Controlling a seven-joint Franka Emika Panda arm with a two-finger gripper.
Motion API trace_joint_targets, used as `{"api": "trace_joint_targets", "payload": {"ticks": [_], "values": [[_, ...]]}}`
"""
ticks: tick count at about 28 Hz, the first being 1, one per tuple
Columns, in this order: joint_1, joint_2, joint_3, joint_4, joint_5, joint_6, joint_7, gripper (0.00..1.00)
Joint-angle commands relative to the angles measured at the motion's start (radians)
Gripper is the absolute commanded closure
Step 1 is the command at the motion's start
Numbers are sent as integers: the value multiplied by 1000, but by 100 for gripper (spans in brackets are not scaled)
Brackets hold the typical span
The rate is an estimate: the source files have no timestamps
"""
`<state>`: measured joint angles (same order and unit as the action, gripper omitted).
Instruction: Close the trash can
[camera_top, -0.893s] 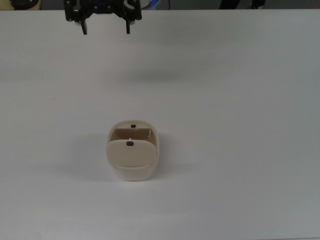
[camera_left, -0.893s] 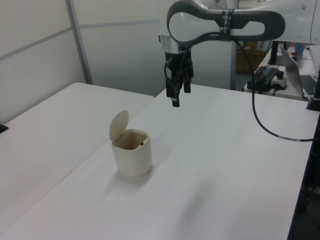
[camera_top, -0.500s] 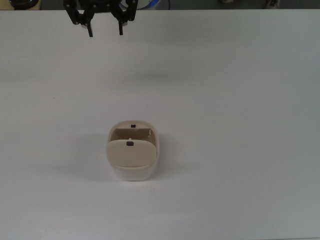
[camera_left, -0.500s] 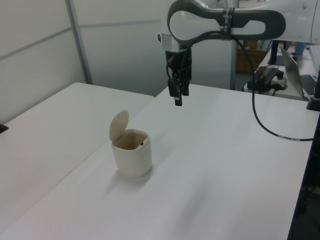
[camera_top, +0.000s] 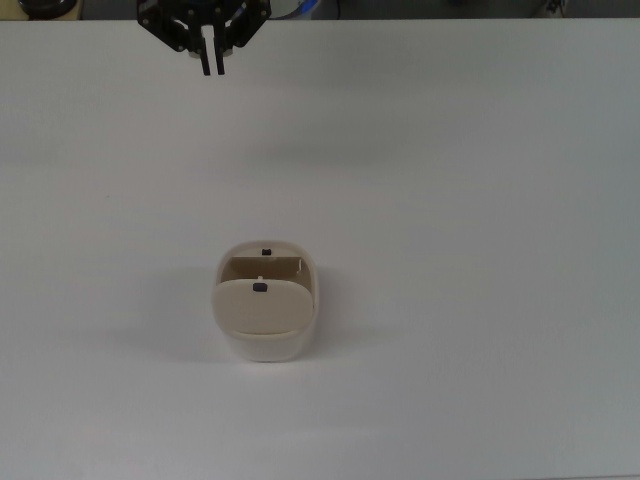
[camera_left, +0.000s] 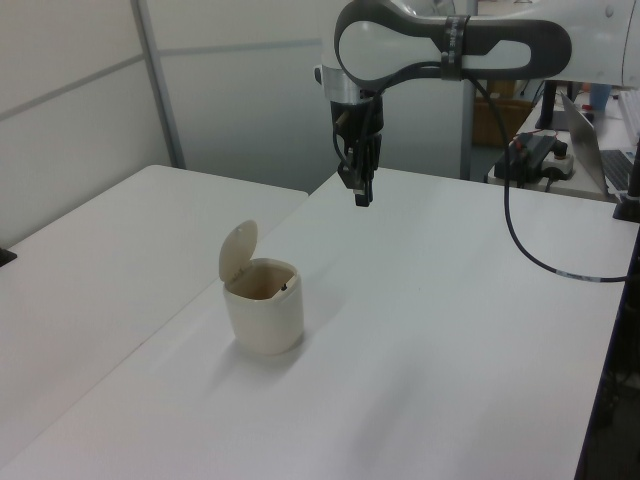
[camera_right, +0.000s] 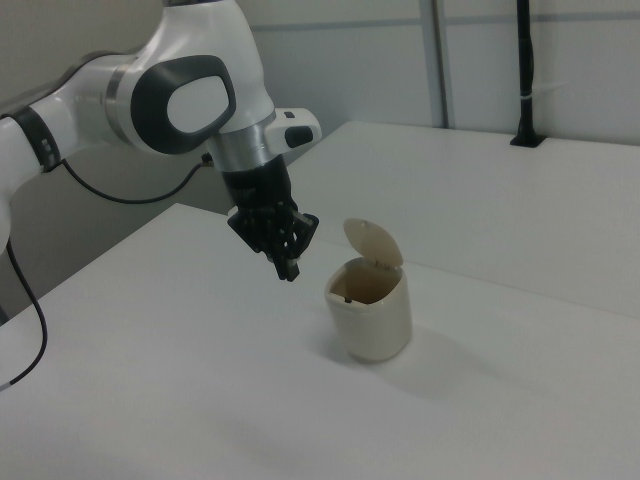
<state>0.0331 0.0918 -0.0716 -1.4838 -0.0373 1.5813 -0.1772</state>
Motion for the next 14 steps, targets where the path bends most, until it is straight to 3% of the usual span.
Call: {"api": "trace_joint_targets", "payload": {"ticks": [1, 7, 9, 14], "values": [[8, -6, -2, 0, 14, 44, -13, 100], [8, -3, -4, 0, 45, 241, -13, 100], [7, 5, -2, -1, 60, 372, -12, 100], [8, 68, -2, -1, 89, 624, 4, 100]]}}
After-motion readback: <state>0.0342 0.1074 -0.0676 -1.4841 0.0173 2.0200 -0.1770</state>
